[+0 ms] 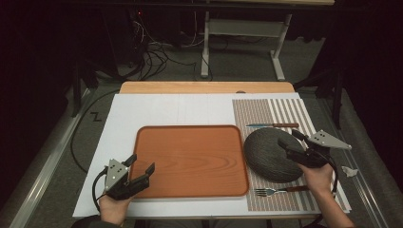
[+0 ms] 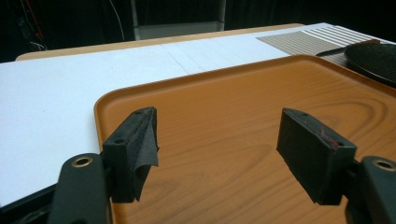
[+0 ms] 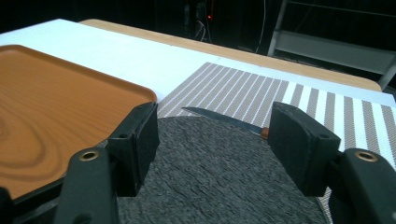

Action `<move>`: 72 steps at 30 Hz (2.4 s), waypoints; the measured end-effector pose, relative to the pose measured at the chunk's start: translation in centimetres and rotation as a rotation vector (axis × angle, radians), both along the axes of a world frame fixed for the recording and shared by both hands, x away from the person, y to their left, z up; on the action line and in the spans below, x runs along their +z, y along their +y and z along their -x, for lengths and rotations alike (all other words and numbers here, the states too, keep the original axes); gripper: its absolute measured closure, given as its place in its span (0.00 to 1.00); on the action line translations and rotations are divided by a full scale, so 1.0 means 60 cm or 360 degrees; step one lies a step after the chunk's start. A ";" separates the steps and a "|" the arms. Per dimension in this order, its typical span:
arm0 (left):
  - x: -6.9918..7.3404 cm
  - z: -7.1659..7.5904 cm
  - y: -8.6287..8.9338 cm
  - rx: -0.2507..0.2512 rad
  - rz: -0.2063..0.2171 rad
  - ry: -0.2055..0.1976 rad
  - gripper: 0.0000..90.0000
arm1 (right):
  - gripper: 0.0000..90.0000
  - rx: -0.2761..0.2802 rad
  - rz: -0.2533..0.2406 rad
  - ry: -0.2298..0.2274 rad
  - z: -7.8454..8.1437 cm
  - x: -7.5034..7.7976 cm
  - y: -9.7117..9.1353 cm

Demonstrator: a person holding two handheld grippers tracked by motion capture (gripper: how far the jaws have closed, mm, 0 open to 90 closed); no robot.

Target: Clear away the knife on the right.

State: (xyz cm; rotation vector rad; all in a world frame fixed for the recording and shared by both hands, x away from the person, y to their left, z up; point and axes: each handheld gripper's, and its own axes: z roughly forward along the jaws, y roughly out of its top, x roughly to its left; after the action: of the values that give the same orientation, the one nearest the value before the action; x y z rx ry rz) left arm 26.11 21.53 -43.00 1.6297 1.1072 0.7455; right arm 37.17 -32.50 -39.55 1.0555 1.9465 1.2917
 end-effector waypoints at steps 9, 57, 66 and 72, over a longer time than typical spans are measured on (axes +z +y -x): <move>0.000 0.001 0.000 -0.0013 -0.0003 -0.0004 0.33 | 0.41 -0.0015 0.0057 0.0022 -0.017 0.003 -0.008; -0.001 -0.001 0.002 0.0003 0.0021 0.0011 0.33 | 0.45 -0.0069 0.0305 0.0440 -0.169 0.024 -0.019; -0.001 -0.001 0.002 -0.0009 0.0014 0.0016 0.33 | 0.48 -0.0082 0.0417 0.0559 -0.202 0.010 -0.019; -0.001 -0.001 0.002 -0.0004 0.0011 0.0015 0.33 | 0.48 -0.0082 0.0477 0.0674 -0.223 0.000 -0.023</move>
State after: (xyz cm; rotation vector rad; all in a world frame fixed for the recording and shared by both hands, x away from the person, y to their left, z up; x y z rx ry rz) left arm 26.14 21.63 -43.05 1.6304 1.1133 0.7324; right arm 50.57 -33.90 -39.53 1.2865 2.3119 0.7541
